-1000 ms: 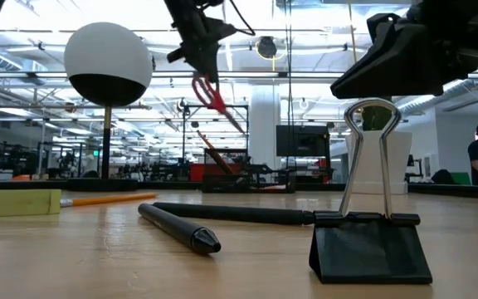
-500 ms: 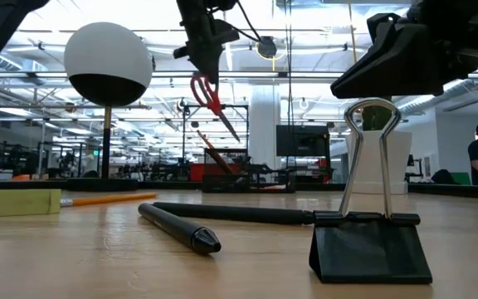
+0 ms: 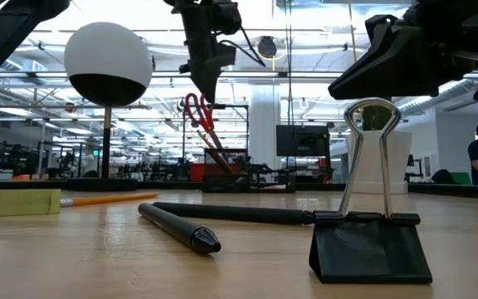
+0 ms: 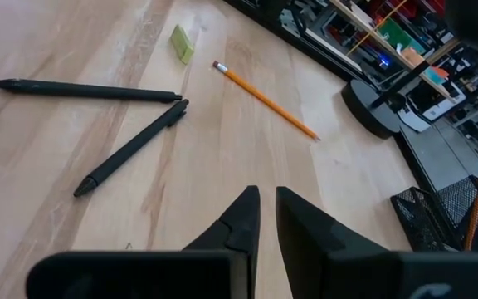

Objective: Pick and place office supplies into organizer
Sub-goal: Put the scissors into the desk organizer

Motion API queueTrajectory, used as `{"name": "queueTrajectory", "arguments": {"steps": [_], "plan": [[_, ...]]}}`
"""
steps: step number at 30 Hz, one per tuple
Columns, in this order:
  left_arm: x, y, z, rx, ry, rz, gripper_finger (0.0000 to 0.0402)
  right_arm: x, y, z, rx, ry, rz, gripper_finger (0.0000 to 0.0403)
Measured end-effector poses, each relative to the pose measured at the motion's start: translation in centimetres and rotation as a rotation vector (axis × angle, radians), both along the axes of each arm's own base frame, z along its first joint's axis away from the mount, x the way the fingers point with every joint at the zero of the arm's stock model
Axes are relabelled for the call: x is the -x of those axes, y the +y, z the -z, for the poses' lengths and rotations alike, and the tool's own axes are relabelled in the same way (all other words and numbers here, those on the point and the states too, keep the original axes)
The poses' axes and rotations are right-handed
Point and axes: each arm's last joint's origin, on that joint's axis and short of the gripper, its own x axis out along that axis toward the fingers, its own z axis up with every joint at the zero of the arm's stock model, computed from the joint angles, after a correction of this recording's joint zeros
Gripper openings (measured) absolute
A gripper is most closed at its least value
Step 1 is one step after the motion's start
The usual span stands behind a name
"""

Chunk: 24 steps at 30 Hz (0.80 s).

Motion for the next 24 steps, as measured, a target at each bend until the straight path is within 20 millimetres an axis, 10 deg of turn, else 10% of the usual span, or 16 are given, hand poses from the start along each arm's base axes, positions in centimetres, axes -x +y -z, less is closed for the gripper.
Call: {"name": "queueTrajectory", "arguments": {"steps": [24], "plan": [[-0.6, 1.1, 0.0, 0.028, -0.083, 0.197, 0.0064, 0.2, -1.5, 1.2, -0.019, 0.007, 0.052, 0.0034]]}}
